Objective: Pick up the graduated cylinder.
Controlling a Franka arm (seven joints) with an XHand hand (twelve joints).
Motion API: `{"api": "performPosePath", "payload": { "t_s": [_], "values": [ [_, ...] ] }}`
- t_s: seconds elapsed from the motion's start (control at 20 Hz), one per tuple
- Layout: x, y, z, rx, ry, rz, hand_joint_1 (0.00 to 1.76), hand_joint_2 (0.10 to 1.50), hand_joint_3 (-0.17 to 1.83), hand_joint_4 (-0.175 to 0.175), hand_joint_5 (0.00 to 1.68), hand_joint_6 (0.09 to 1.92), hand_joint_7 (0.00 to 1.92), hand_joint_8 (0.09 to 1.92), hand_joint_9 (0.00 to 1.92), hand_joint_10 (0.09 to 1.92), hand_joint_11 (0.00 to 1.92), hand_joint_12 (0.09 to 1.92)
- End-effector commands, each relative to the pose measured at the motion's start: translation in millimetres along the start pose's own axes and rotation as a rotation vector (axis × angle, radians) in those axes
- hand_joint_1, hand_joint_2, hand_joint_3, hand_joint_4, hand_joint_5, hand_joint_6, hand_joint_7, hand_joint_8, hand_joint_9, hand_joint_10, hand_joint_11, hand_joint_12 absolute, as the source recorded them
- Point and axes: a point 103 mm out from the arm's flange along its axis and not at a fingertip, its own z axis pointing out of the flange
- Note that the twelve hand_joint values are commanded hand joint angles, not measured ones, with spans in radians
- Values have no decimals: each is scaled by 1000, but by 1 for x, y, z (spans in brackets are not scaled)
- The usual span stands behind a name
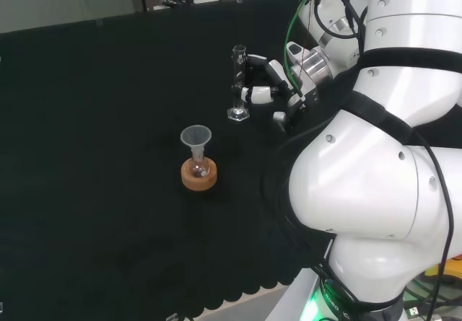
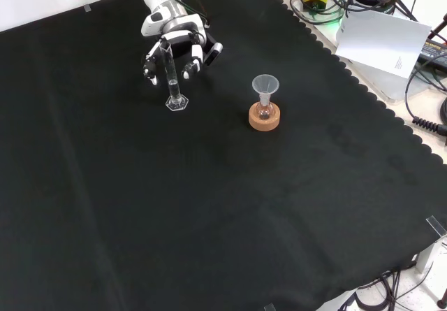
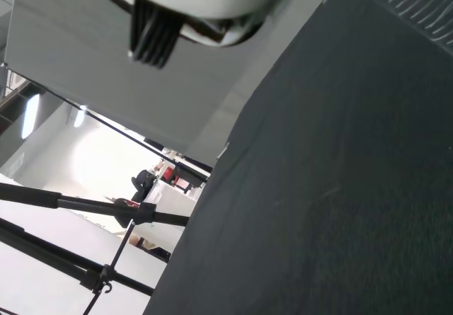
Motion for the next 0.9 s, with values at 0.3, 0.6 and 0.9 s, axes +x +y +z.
{"api": "performPosePath", "payload": {
  "t_s": [0.3, 0.6, 0.9],
  "values": [
    [0, 3, 3, 8, 11, -15, 1125, 583, 723, -25, 537, 452, 544, 610, 854, 419, 615, 1174],
    [-1, 3, 6, 11, 12, -13, 1128, 584, 722, -26, 516, 525, 556, 613, 878, 408, 645, 1161],
    [-2, 4, 7, 13, 12, -9, 1130, 590, 720, -26, 520, 558, 568, 616, 897, 405, 674, 1153]
  ]
}}
